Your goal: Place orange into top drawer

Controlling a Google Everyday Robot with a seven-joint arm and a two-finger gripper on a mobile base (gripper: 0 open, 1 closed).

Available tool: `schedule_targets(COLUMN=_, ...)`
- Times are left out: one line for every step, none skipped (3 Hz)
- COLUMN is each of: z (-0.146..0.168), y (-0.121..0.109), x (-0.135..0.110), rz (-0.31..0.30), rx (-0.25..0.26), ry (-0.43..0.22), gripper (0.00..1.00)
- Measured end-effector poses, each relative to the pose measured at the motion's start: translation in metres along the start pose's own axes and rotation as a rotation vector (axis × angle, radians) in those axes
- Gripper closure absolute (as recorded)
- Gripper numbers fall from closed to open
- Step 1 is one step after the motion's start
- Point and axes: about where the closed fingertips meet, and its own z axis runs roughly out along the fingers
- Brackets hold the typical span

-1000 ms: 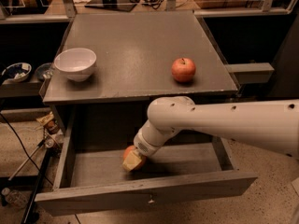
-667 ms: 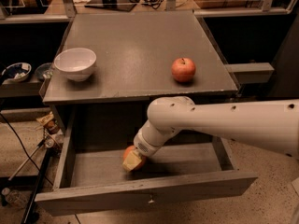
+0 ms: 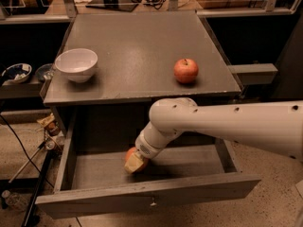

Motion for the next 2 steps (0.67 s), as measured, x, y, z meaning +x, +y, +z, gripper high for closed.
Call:
schedule_targets(z=0.0000, y=0.0000, x=0.0000, rz=0.000, rx=0.000, ry=0.000, gripper=0.00)
schedule_targets(z=0.0000, y=0.0000, x=0.0000, rz=0.000, rx=0.000, ry=0.000, gripper=0.00)
